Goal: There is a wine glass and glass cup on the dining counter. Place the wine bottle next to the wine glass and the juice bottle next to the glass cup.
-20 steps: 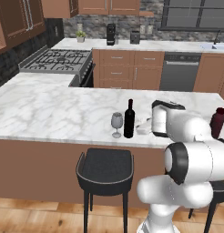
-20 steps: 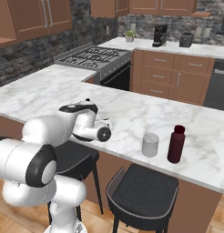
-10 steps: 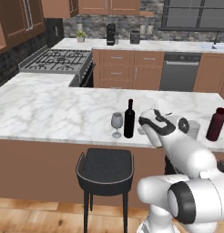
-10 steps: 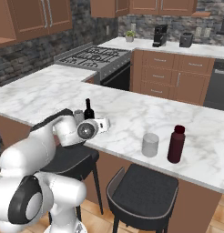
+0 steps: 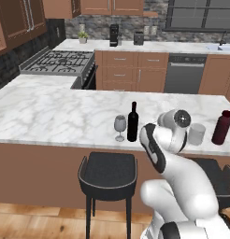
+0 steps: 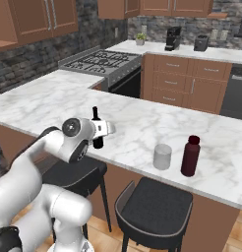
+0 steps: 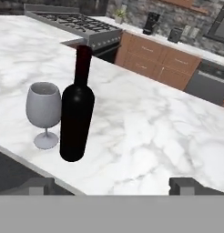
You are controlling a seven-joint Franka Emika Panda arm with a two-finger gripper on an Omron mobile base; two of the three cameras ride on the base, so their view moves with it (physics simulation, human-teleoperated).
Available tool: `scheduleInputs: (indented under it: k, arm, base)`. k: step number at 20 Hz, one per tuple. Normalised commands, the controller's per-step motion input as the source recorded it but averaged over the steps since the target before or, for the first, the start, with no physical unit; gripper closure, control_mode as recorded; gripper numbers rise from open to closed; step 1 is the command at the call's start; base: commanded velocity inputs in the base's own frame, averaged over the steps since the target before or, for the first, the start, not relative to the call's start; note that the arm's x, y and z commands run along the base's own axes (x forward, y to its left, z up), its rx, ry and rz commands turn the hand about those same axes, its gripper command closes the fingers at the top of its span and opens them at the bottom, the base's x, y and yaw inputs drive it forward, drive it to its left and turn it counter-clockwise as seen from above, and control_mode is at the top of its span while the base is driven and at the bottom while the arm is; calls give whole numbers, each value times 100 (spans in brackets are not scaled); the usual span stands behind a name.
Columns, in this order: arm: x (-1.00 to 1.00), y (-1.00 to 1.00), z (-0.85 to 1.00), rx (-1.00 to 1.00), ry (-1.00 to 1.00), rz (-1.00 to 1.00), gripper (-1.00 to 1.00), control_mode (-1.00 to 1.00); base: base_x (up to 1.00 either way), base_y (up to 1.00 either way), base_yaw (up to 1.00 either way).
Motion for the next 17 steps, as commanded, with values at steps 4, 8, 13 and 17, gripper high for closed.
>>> scheduleInputs:
  k: [4,8,13,17]
  arm:
    - [-32,-13,58,0,23,-10,-100,-100]
    - [-46,-15,47,0,23,-9,-100,-100]
    - [-65,-6,25,0,27,-4,-100,-100]
    - [-76,11,-4,0,7,-1,-100,-100]
  base:
    - [0,0,0]
    - [0,0,0]
    - [0,0,0]
    - [0,0,0]
